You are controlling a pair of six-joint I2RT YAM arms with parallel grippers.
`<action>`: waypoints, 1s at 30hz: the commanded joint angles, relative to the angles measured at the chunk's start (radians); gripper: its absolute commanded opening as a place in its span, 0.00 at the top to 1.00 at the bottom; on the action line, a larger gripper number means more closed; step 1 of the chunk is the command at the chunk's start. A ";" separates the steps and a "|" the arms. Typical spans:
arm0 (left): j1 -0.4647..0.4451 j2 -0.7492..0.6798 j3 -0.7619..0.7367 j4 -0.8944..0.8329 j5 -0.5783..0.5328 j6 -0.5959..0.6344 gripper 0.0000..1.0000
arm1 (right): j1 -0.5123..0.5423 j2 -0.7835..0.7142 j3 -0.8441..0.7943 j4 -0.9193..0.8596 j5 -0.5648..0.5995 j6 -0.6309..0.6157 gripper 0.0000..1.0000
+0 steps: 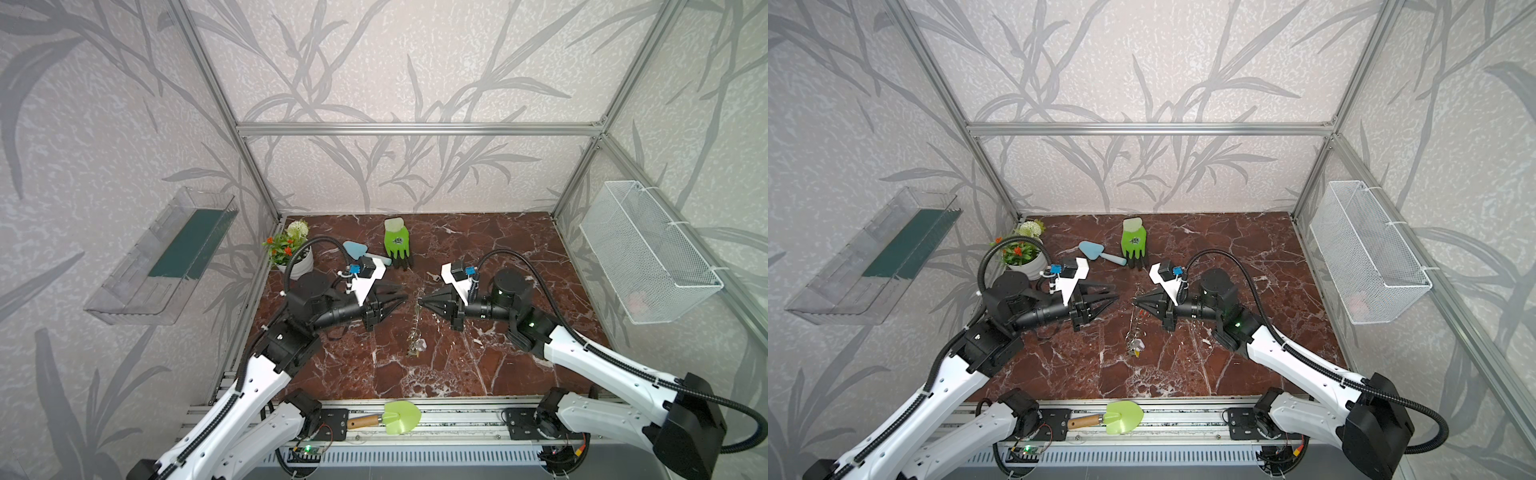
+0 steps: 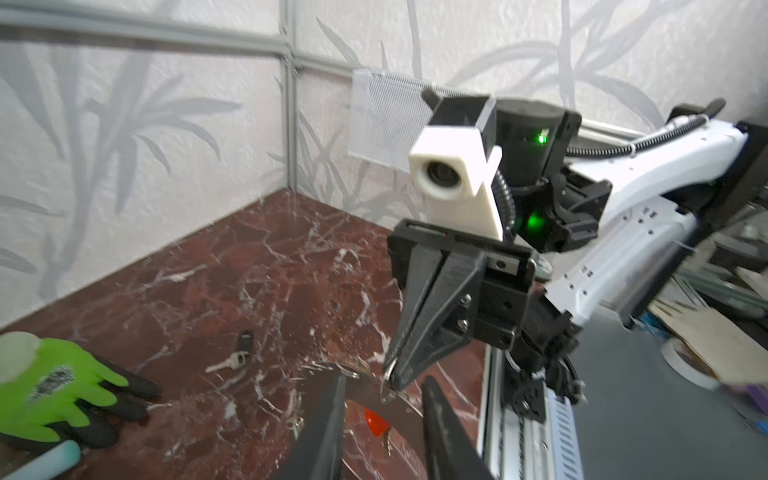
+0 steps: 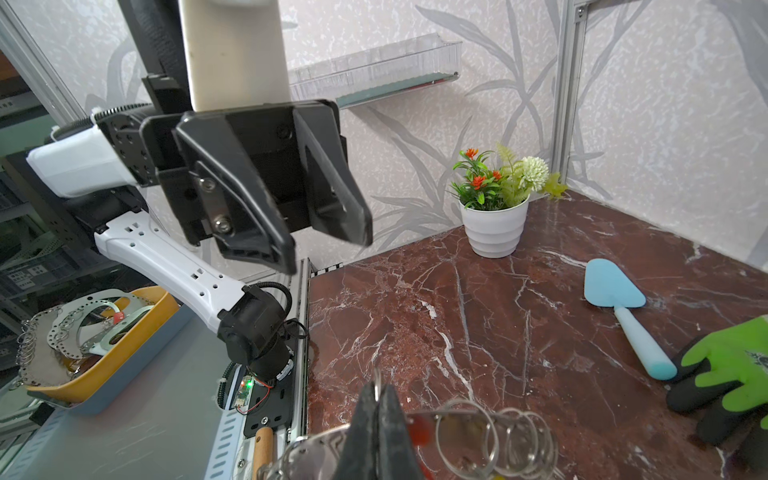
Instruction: Put the keys on the keyring
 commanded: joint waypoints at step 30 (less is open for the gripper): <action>-0.091 0.066 -0.209 0.460 -0.014 -0.278 0.60 | -0.065 0.075 -0.045 0.513 -0.183 0.332 1.00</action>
